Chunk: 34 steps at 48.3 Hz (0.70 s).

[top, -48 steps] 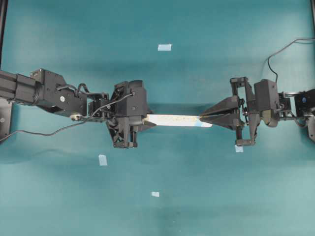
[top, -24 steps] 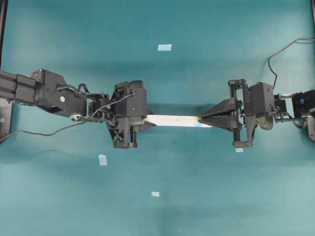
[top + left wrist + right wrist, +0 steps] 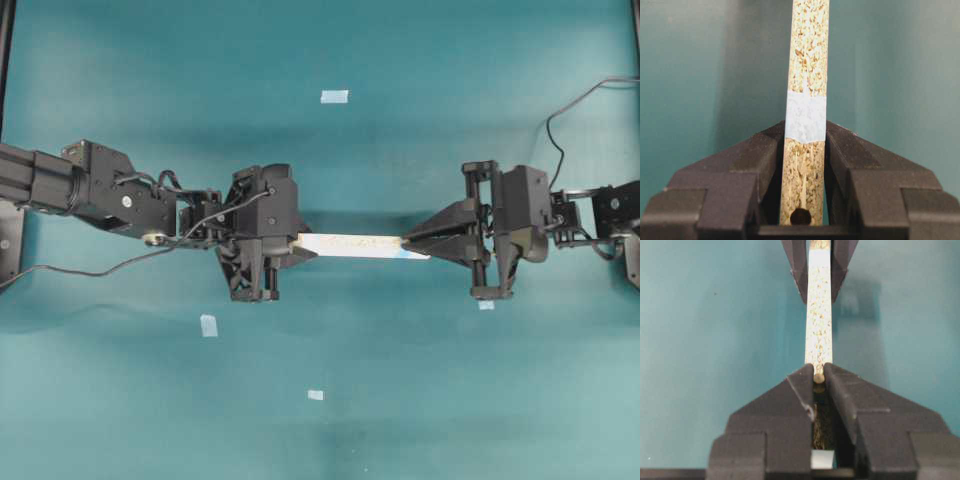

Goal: Move the wooden board into place and insert the rod into its hole.
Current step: 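Lower the peg into the hole with the right gripper, then open the right gripper and lift it away from the peg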

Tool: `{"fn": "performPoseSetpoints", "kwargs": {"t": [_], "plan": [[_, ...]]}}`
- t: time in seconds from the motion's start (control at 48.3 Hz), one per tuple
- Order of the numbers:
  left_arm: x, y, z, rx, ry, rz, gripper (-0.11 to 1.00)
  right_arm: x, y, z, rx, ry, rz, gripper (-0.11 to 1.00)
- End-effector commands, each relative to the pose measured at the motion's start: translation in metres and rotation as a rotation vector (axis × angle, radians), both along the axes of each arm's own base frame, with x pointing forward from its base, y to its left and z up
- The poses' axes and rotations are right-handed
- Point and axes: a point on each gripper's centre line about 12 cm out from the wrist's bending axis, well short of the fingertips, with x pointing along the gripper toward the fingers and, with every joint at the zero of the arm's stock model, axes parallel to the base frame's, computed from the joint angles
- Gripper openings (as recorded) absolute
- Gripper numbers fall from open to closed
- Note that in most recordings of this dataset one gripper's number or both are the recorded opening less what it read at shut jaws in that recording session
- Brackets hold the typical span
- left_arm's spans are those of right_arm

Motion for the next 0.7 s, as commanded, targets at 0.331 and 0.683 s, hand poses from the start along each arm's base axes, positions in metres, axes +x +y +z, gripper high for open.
{"fn": "performPoseSetpoints", "kwargs": {"t": [0.331,0.683], "plan": [[0.006,-0.005,0.011,-0.004,-0.035,-0.009,0.22,0.010,0.001,-0.004,-0.012,0.115,0.003,0.10],[0.007,-0.007,0.014,-0.004,-0.044,-0.014,0.22,0.011,0.001,0.016,-0.022,0.121,0.002,0.77]]}}
